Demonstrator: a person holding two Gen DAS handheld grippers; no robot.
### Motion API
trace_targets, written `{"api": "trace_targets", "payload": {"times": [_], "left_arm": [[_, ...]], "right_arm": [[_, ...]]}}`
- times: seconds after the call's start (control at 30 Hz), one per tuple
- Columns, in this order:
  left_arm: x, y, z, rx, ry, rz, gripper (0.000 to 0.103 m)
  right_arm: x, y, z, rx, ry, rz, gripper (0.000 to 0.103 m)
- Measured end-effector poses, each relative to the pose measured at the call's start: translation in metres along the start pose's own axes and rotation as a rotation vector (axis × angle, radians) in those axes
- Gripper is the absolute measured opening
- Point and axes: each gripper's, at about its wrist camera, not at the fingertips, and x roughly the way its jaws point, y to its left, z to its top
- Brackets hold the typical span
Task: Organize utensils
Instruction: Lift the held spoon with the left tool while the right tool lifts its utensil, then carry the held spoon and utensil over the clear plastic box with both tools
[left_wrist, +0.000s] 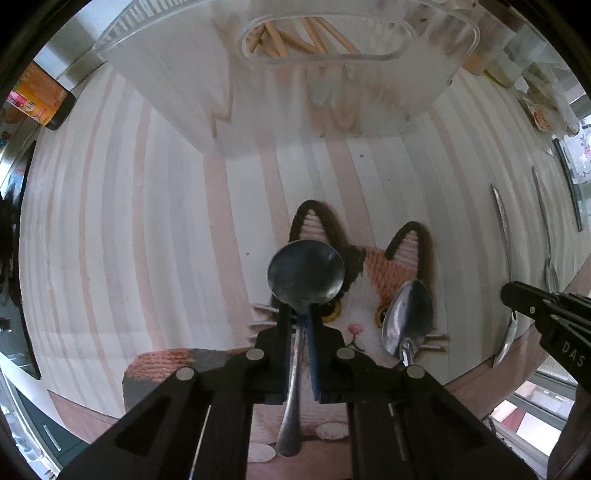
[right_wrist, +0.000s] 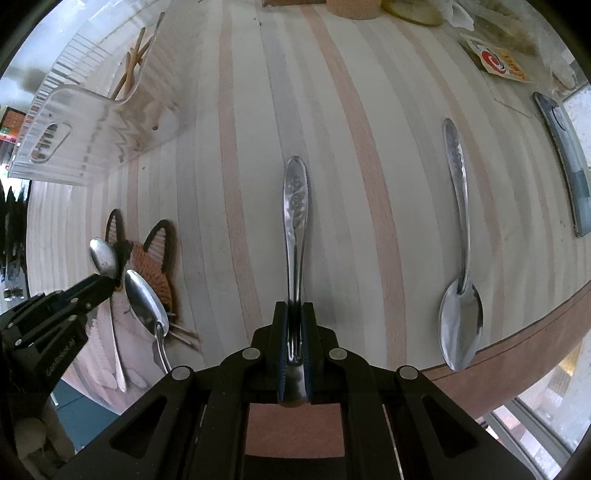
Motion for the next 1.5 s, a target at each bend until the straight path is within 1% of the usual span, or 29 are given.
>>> {"api": "trace_targets", "payload": {"times": [0.13,0.3,0.4,0.47,0.5,0.53,0.6,0.63,0.67,0.73,0.77,0.87,0.97,1.0,1.03,1.07,1.17,1.27,1.33,1.43,1.5], "left_arm": [[-0.002,0.005,-0.001,-0.010,-0.001,-0.004,0.006],[-0.016,0.025,-0.005,-0.053,-0.007,-0.024,0.006],[-0.020,0.045,-0.012,-0.091,-0.011,-0.115,0.008],[-0.018,0.054,-0.016,-0.095,-0.011,-0.159,0.017],[-0.016,0.056,-0.017,-0.089,-0.006,-0.157,0.031],[-0.014,0.059,-0.018,-0.079,-0.007,-0.153,0.033],[-0.011,0.057,-0.020,-0.053,-0.012,-0.178,0.035],[-0.011,0.054,-0.020,-0.041,-0.019,-0.173,0.040],[-0.011,0.050,-0.020,-0.025,-0.028,-0.172,0.042],[-0.009,0.042,-0.020,-0.005,-0.033,-0.160,0.061],[-0.008,0.038,-0.019,-0.003,-0.034,-0.146,0.063],[-0.010,0.027,-0.016,0.020,-0.053,-0.062,0.064],[-0.009,0.025,-0.016,0.014,-0.082,-0.029,0.062],[-0.010,0.024,-0.017,0.012,-0.091,-0.018,0.053],[-0.011,0.024,-0.017,0.019,-0.104,0.005,0.037],[-0.013,0.025,-0.017,0.032,-0.110,-0.009,0.038],[-0.013,0.025,-0.022,0.043,-0.104,-0.008,0.037],[-0.013,0.014,-0.013,0.021,-0.100,-0.001,0.037],[-0.015,0.010,-0.013,0.007,-0.105,0.001,0.037],[-0.027,0.017,-0.020,0.002,-0.127,0.024,0.037],[-0.036,0.021,-0.017,-0.001,-0.144,0.048,0.037]], "right_arm": [[-0.001,-0.003,-0.005,0.009,-0.008,0.012,0.007],[-0.004,-0.012,-0.008,0.025,-0.016,0.023,0.007],[-0.003,-0.020,-0.007,0.037,-0.010,0.036,0.007],[-0.002,-0.023,-0.007,0.041,-0.010,0.042,0.007],[-0.003,-0.025,-0.007,0.042,-0.009,0.044,0.007],[-0.003,-0.027,-0.005,0.041,-0.007,0.046,0.007],[-0.004,-0.029,-0.003,0.040,-0.003,0.048,0.007],[-0.003,-0.029,-0.003,0.040,0.000,0.049,0.007],[-0.003,-0.030,-0.002,0.037,0.003,0.050,0.007],[-0.004,-0.029,0.003,0.033,0.006,0.042,0.007],[-0.004,-0.028,0.004,0.031,0.006,0.039,0.007],[-0.005,-0.025,0.006,0.034,0.004,0.035,0.007],[-0.006,-0.025,0.005,0.034,-0.002,0.029,0.007],[-0.006,-0.023,0.004,0.035,-0.004,0.028,0.007],[-0.005,-0.022,0.002,0.035,-0.005,0.025,0.007],[-0.006,-0.022,0.002,0.033,-0.005,0.023,0.007],[-0.005,-0.018,-0.001,0.035,-0.007,0.019,0.007],[-0.008,-0.015,-0.001,0.020,-0.020,0.010,0.007],[-0.012,-0.014,-0.003,0.014,-0.030,0.015,0.007],[-0.019,-0.011,-0.001,0.009,-0.045,0.022,0.007],[-0.028,-0.009,-0.003,0.007,-0.061,0.031,0.007]]}}
